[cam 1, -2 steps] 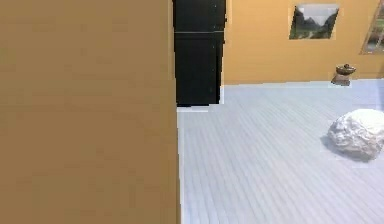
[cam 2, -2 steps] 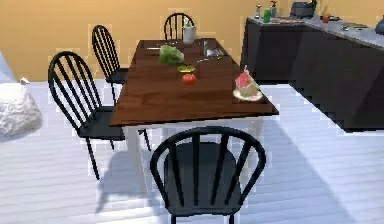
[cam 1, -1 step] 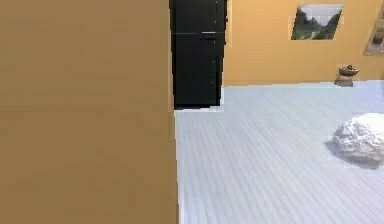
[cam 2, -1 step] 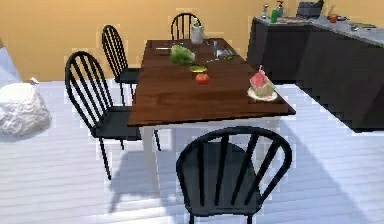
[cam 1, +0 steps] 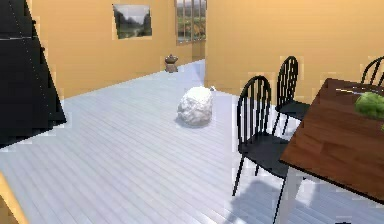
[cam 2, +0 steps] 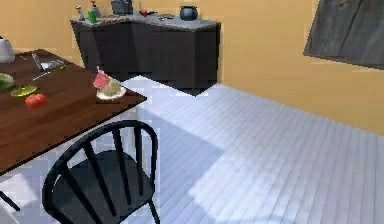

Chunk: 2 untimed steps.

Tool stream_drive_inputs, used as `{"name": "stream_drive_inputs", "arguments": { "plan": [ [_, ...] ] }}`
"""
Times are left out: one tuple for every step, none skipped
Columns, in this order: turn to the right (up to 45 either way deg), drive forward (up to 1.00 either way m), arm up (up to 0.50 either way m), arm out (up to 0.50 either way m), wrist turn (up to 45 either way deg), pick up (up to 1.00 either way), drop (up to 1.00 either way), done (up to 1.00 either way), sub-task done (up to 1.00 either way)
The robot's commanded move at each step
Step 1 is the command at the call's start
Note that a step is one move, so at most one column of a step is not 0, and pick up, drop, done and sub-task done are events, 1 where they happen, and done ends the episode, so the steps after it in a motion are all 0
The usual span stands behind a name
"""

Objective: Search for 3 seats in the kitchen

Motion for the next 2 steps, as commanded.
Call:
{"name": "stream_drive_inputs", "arguments": {
  "plan": [
    [24.0, 0.0, 0.0, 0.0, 0.0, 0.0, 0.0, 0.0, 0.0],
    [0.0, 0.0, 0.0, 0.0, 0.0, 0.0, 0.0, 0.0, 1.0]
  ]
}}
